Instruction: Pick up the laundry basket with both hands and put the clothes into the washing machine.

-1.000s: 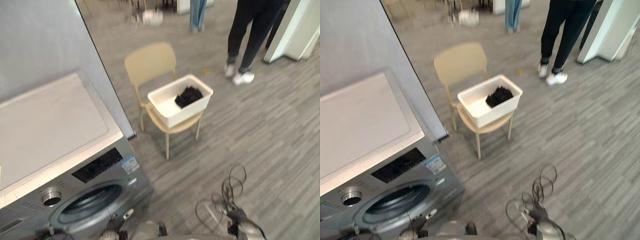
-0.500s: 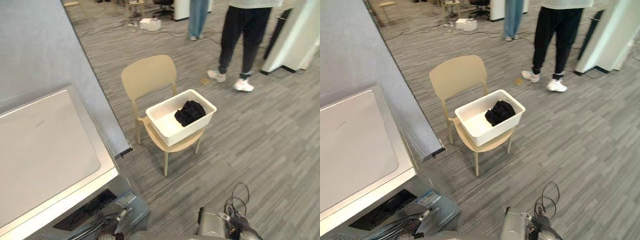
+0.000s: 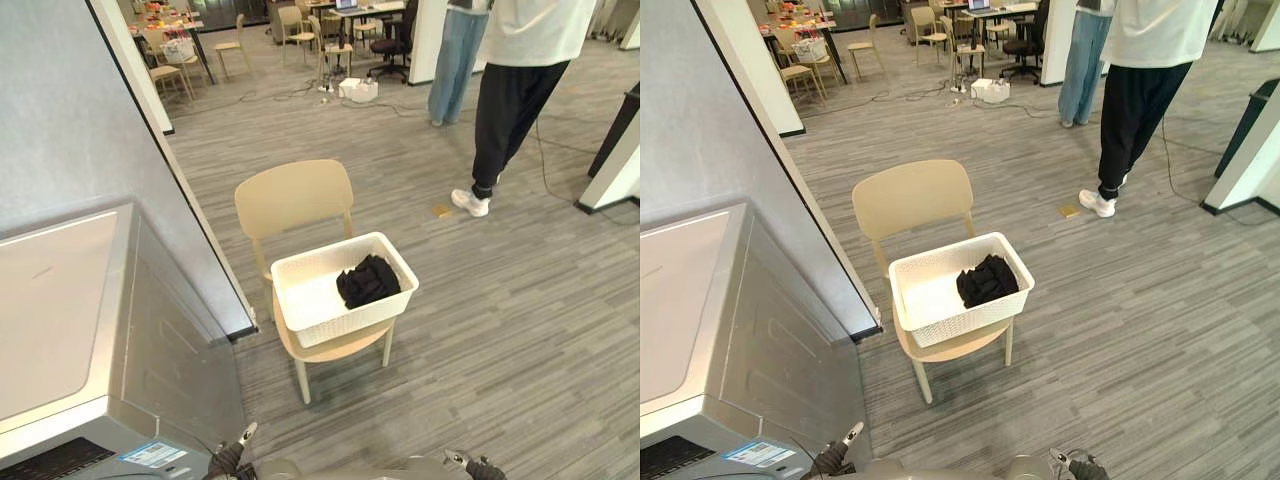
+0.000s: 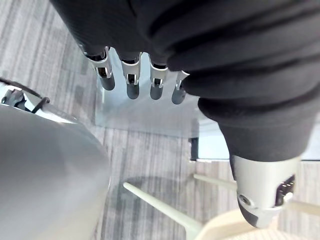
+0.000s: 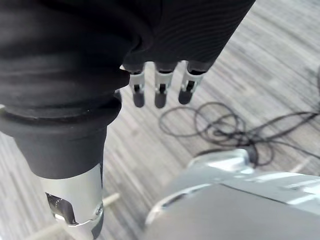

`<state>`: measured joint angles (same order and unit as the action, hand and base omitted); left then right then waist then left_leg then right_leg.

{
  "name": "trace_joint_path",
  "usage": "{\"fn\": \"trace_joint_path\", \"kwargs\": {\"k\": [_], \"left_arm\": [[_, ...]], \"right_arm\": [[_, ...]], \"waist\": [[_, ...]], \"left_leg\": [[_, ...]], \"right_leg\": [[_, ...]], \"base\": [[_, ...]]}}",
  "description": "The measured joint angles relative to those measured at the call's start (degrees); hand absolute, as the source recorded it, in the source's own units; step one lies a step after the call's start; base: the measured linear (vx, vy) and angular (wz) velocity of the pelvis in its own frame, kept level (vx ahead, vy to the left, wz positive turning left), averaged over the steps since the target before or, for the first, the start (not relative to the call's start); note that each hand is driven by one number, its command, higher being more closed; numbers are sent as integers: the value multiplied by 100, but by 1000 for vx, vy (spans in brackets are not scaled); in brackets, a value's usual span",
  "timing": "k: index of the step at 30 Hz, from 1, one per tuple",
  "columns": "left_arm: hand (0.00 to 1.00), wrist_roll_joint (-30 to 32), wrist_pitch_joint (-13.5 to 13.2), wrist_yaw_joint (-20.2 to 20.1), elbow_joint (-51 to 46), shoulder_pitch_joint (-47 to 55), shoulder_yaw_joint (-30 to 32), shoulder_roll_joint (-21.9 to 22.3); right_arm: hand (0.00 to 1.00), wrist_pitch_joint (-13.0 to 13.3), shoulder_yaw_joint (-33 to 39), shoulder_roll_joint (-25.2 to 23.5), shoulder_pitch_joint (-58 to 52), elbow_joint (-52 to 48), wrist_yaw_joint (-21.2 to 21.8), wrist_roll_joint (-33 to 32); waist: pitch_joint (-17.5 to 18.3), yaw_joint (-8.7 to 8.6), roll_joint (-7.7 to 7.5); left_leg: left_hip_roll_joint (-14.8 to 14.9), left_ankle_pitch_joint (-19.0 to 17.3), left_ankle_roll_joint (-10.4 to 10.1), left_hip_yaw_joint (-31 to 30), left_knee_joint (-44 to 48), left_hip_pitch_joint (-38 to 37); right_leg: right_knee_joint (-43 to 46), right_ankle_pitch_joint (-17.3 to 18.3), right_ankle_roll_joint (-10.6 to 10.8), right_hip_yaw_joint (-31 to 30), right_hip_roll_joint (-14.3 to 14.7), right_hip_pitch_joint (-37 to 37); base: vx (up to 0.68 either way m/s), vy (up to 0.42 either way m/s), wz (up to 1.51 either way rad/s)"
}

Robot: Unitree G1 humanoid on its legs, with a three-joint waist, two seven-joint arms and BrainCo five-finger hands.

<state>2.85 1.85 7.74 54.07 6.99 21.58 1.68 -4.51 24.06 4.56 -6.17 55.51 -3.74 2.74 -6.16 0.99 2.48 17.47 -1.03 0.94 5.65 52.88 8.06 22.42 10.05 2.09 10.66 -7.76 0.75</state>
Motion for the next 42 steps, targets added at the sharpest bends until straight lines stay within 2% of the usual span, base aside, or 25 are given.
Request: {"fn": "trace_joint_path", "kwargs": {"k": [1,2,3,4,6,9,12,13,14,16,17,19,20,22,23,25,26,27,30,32,35,37,39,40,42], "left_arm": [[0,2,2,-2,-6,-24,-8,-3],[0,0,-4,-3,3,-35,-88,4],[0,3,-3,-2,6,-36,-125,2],[0,2,-2,-10,15,-35,-170,-18],[0,8,10,-14,124,-62,-323,-122],[0,10,26,-11,230,-222,-297,-189],[0,16,43,-1,345,-223,-294,-218],[0,17,48,2,476,-271,-372,-223],[0,16,68,1,500,-320,-457,-221],[0,13,80,4,489,-352,-581,-282],[0,17,100,3,485,-380,-599,-303],[0,46,160,3,494,-397,-662,-317],[0,66,165,9,488,-450,-733,-306],[0,71,164,11,442,-533,-763,-287],[0,68,151,22,441,-609,-776,-294],[0,68,99,21,399,-626,-813,-326],[0,68,68,17,401,-659,-788,-340],[0,76,38,3,399,-643,-762,-176],[0,197,32,-9,458,-568,-720,103],[0,200,8,-15,495,-517,-310,177],[0,208,12,-14,491,-417,-62,106],[0,229,30,-11,489,-274,-65,44],[0,228,49,5,435,-156,-69,25],[0,226,52,22,406,-124,-83,15],[0,263,57,37,265,-73,-168,22]], "right_arm": [[0,22,-3,16,5,-5,-6,-4],[0,37,-47,39,20,-4,-6,-4],[0,37,-53,41,54,-3,0,1],[0,41,-74,73,126,6,11,5],[0,60,-193,21,249,32,21,5],[0,96,-266,51,540,56,9,-41],[0,185,-344,27,501,60,13,-42],[0,203,-366,39,357,31,14,-49],[0,199,-392,5,230,-40,19,-52],[0,202,-372,-123,65,-196,45,-179],[0,201,-383,-109,-7,-205,37,-190],[0,207,-314,-118,-53,-37,29,-242],[0,189,-108,-155,-98,22,21,-259],[0,182,309,-270,-116,111,7,-274],[0,179,452,-352,-194,144,-2,-290],[0,165,671,-488,-339,224,-8,-329],[0,145,828,-537,-380,321,-31,-361],[0,145,888,-494,-369,369,-104,-513],[0,147,1088,-339,-445,361,-116,-758],[0,163,1200,-294,-461,331,-111,-875],[0,158,1330,-332,-418,147,-132,-1048],[0,128,1277,-473,-483,-598,-194,-1255],[0,141,910,-658,-771,-1992,-423,-1442],[0,188,596,-779,-1067,-3281,-570,-1466],[0,321,362,-864,-1231,-4535,-702,-1398]], "waist": [[-2,3,-3],[-16,5,1],[-18,15,4],[-41,37,17],[-40,38,-23],[-183,184,-38],[-245,129,-114],[-214,86,-100],[-200,9,-91],[-209,-60,-239],[-225,-105,-276],[-257,-195,-302],[-246,-184,-338],[-262,-179,-323],[-249,-197,-346],[-137,-189,-567],[-102,-186,-689],[-93,-164,-516],[-13,-198,-146],[34,-188,-86],[104,-175,-102],[150,-182,-121],[176,-186,-113],[213,-202,-143],[220,-203,-170]], "left_leg": [[-55,-130,-44,280,-43,93],[-284,-403,-93,670,-395,209],[-544,-510,-196,863,-968,189],[-790,-576,-173,1172,-1972,-27],[-1011,-685,-294,1441,-3190,-433],[-1295,-419,-113,1421,-3893,-641],[-1603,-423,-102,1314,-4306,-1102],[-1805,-513,-37,1171,-4650,-1390],[-1883,-524,-37,1068,-4720,-1456],[-1979,-544,-15,927,-4743,-1524],[-1973,-528,28,840,-4730,-1605],[-1847,-492,17,694,-4681,-1709],[-1718,-482,1,590,-4680,-1795],[-1461,-465,-29,388,-4673,-1839],[-1288,-458,-137,239,-4662,-1819],[-1237,-483,-391,144,-4674,-1732],[-1157,-544,-640,62,-4725,-1716],[-920,-550,-740,89,-4755,-1695],[-544,-394,-967,256,-4923,-1862],[-360,-335,-1059,353,-4984,-2001],[-305,-333,-1060,405,-5027,-1975],[-329,-333,-1061,473,-5055,-1953],[-362,-332,-1063,545,-5055,-1921],[-384,-331,-1065,545,-5029,-1835],[-404,-331,-1065,514,-5003,-1774]], "right_leg": [[-147,0,-31,69,3,-138],[-439,-41,-56,218,-3,-385],[-573,-69,-52,318,-17,-493],[-623,-87,-3,395,-14,-556],[-823,-132,122,475,-22,-565],[-1411,-480,184,562,-42,-719],[-1066,-224,299,629,-298,-960],[55,51,482,583,-605,-639],[1436,-5,454,338,-853,-4],[3193,-207,465,-252,-952,916],[3709,-196,471,-388,-923,1159],[3898,-126,406,-199,-1002,1306],[3595,10,237,128,-1213,1287],[2572,51,208,288,-1295,1122],[1495,-34,312,183,-1197,855],[74,-920,396,-139,-1123,533],[-310,-623,831,-387,-995,284],[-674,-467,803,-295,-755,151],[-788,-431,662,-108,-338,-5],[-979,-438,615,-36,-113,-249],[-1244,-562,552,9,-35,-344],[-1412,-679,555,-31,-38,-349],[-1561,-794,573,-80,-56,-346],[-1656,-827,589,-40,-88,-335],[-1687,-848,601,1,-116,-334]], "base": [[163,-118,50],[113,-26,49],[144,-1,54],[117,17,38],[183,16,50],[161,17,19],[113,59,24],[97,77,43],[96,66,54],[144,-13,59],[185,-69,53],[218,-144,55],[256,-177,50],[250,-260,45],[226,-418,60],[163,-435,48],[122,-457,11],[102,-421,2],[110,-267,1],[89,-203,2],[17,-37,5],[-11,11,-13],[-34,28,-10],[-45,22,2],[-48,11,11]]}}
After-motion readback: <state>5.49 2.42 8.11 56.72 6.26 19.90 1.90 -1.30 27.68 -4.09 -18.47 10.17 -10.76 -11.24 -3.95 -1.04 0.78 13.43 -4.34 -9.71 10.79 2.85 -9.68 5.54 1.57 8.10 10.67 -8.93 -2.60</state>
